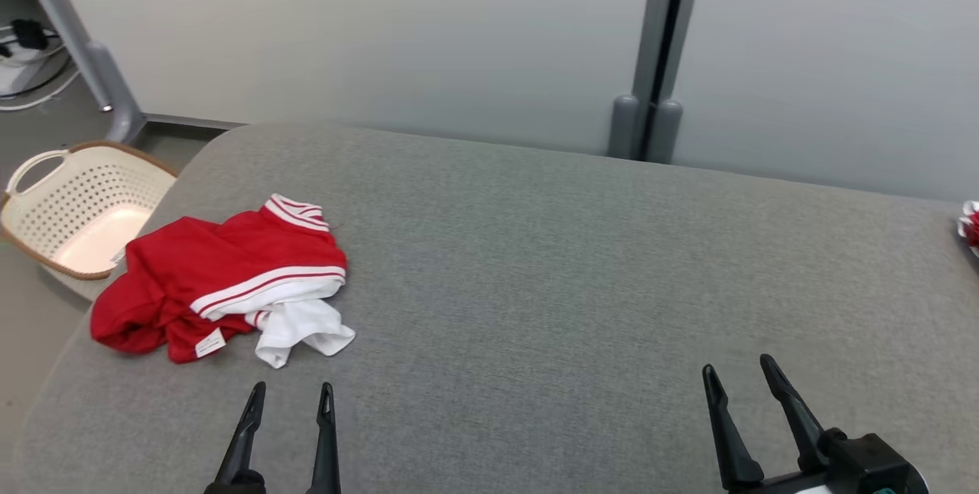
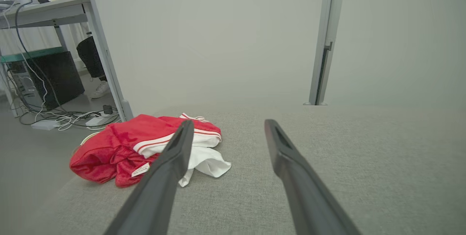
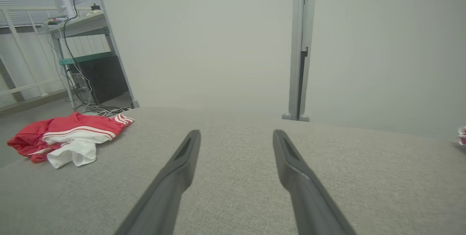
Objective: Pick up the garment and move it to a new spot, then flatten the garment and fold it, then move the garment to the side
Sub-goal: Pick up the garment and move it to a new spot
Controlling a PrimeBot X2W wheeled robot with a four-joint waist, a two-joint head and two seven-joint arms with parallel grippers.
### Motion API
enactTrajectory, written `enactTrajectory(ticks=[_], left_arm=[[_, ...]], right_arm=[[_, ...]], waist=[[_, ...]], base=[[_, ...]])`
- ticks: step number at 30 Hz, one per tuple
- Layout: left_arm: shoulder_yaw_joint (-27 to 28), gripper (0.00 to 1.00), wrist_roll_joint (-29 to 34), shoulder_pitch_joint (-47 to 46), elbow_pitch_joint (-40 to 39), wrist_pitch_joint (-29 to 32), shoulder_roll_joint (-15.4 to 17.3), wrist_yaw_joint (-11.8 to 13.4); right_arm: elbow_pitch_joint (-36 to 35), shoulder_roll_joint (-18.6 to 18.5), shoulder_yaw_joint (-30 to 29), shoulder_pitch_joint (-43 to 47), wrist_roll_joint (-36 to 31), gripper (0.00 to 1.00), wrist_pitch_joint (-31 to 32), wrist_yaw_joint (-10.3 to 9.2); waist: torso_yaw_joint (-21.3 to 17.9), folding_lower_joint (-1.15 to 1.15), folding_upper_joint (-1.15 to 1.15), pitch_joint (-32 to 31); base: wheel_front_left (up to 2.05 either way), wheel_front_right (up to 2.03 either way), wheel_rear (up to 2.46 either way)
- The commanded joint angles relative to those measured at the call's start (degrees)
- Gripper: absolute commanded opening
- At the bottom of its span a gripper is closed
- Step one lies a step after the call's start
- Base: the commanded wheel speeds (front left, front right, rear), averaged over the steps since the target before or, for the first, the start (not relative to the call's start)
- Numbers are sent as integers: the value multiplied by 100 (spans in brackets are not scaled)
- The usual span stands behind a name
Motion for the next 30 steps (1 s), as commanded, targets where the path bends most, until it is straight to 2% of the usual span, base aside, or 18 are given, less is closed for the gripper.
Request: enactTrajectory(ticks=[1,8,13,25,30], left_arm=[[31,100,36,71,-25,-11,22,40],[97,100,113,129,-108,-11,22,40],[104,100,133,143,-118,-10,22,30],[42,100,67,79,-276,-11,21,137],[14,100,117,-439,-337,-11,20,19]], right_arm=[[19,10,35,61,24,100,-7,-12],[46,36,102,144,36,100,-7,-12],[49,56,93,168,44,100,-7,-12],[39,-47,111,83,0,100,-7,-12],[-53,-270,68,-106,-37,100,-7,-12]], waist=[[360,0,0,-74],[926,0,0,-132],[1170,0,0,-135],[1243,0,0,163],[1195,0,0,649]], base=[[0,0,0],[0,0,0],[0,0,0],[0,0,0],[0,0,0]])
